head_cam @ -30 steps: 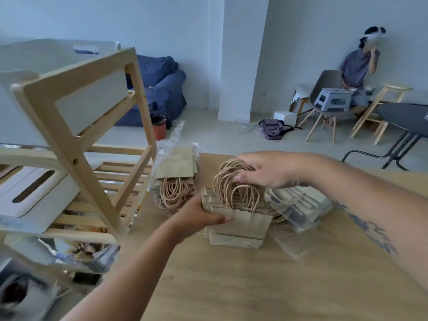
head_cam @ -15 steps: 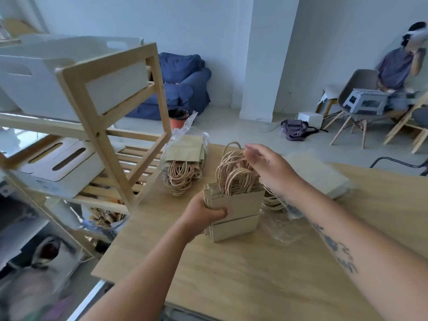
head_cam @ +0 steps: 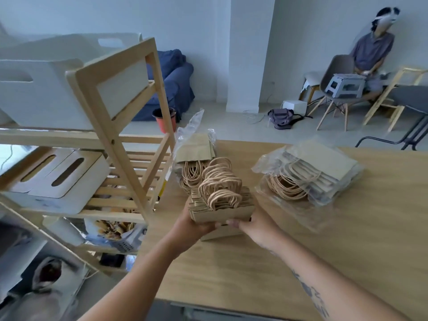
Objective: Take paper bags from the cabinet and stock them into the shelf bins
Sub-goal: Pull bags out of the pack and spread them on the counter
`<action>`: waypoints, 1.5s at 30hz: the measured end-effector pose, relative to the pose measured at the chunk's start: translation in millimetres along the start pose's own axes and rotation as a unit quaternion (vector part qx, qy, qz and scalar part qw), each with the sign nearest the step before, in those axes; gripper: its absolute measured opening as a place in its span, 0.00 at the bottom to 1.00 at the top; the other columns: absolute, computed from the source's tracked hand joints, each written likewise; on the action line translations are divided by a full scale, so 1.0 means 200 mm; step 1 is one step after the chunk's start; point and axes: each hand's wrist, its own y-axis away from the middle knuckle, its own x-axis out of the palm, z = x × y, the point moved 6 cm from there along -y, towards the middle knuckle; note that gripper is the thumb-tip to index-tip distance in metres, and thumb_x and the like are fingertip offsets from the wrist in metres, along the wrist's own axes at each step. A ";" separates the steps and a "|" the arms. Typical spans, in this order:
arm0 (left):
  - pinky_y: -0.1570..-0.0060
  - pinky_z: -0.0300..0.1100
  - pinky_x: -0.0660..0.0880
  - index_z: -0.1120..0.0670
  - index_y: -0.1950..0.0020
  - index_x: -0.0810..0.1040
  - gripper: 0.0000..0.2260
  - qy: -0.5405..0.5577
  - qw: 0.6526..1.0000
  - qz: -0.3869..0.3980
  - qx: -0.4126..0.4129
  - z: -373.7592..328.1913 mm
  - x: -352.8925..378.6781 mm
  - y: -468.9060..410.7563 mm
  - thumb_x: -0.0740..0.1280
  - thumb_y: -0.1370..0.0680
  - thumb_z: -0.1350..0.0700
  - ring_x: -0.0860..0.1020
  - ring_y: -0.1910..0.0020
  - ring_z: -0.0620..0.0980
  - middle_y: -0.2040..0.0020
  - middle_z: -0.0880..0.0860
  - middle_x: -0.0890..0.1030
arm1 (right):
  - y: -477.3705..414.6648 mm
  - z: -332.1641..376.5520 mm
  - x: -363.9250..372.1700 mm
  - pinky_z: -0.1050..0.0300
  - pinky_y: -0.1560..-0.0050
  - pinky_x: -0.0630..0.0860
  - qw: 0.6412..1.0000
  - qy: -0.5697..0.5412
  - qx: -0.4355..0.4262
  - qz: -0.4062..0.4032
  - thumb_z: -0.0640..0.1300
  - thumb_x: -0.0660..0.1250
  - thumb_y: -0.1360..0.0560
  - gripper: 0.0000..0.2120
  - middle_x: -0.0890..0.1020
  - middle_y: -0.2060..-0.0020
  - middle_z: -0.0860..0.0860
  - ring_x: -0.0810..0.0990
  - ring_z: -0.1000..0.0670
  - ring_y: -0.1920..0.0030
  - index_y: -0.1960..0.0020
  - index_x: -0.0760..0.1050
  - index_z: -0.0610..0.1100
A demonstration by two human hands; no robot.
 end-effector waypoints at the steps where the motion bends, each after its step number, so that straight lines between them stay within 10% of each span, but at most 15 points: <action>1: 0.47 0.33 0.76 0.63 0.35 0.74 0.28 -0.003 1.000 -0.007 0.014 0.00 -0.01 0.00 0.80 0.31 0.62 0.80 0.43 0.44 0.42 0.55 0.82 | 0.00 0.01 0.03 0.71 0.50 0.73 1.000 -0.005 -0.003 -0.012 0.41 0.78 0.30 0.26 0.82 0.48 0.59 0.79 0.67 0.49 0.38 0.68 0.51; 9: 0.51 0.31 0.77 0.48 0.40 0.72 0.24 0.025 0.999 0.002 -0.026 0.06 -0.14 0.03 0.78 0.30 0.63 0.79 0.43 0.38 0.45 0.47 0.81 | 0.05 -0.02 0.20 0.77 0.55 0.71 0.995 -0.035 0.035 -0.084 0.42 0.75 0.28 0.26 0.81 0.47 0.61 0.78 0.70 0.50 0.34 0.68 0.50; 17: 0.48 0.31 0.69 0.44 0.24 0.61 0.41 -0.092 0.995 -0.031 -0.027 -0.07 -0.21 0.15 0.79 0.31 0.49 0.73 0.42 0.40 0.38 0.41 0.74 | 0.15 -0.11 0.31 0.54 0.44 0.78 0.977 -0.139 0.134 -0.091 0.55 0.71 0.26 0.20 0.82 0.42 0.52 0.81 0.55 0.45 0.37 0.70 0.53; 22: 0.60 0.27 0.66 0.43 0.21 0.57 0.41 -0.177 0.980 -0.043 -0.074 -0.02 -0.20 0.30 0.76 0.28 0.47 0.75 0.42 0.46 0.36 0.50 0.78 | 0.28 -0.18 0.49 0.58 0.28 0.60 0.980 -0.001 0.124 -0.153 0.57 0.63 0.22 0.37 0.65 0.27 0.51 0.64 0.50 0.26 0.20 0.49 0.49; 27: 0.33 0.49 0.67 0.38 0.21 0.55 0.30 -0.251 0.960 -0.011 -0.121 0.13 -0.14 0.35 0.59 0.21 0.36 0.69 0.29 0.55 0.28 0.56 0.69 | 0.31 -0.24 0.65 0.54 0.24 0.39 0.960 0.264 0.007 -0.093 0.68 0.35 0.24 0.31 0.40 0.22 0.53 0.38 0.51 0.21 0.22 0.44 0.62; 32: 0.23 0.55 0.37 0.43 0.20 0.38 0.35 -0.433 0.895 0.062 -0.083 0.28 -0.03 0.40 0.41 0.23 0.31 0.35 0.21 0.52 0.19 0.50 0.35 | 0.36 -0.38 0.47 0.46 0.23 0.35 0.905 0.414 0.051 -0.081 0.63 0.37 0.21 0.28 0.37 0.22 0.53 0.37 0.49 0.21 0.21 0.41 0.61; 45: 0.24 0.61 0.37 0.34 0.22 0.41 0.29 -0.507 0.856 0.094 0.019 0.20 0.33 0.26 0.44 0.22 0.31 0.35 0.21 0.56 0.19 0.46 0.38 | 0.43 -0.46 -0.10 0.44 0.23 0.37 0.886 0.450 0.091 -0.069 0.66 0.37 0.26 0.32 0.35 0.23 0.51 0.34 0.44 0.22 0.22 0.40 0.62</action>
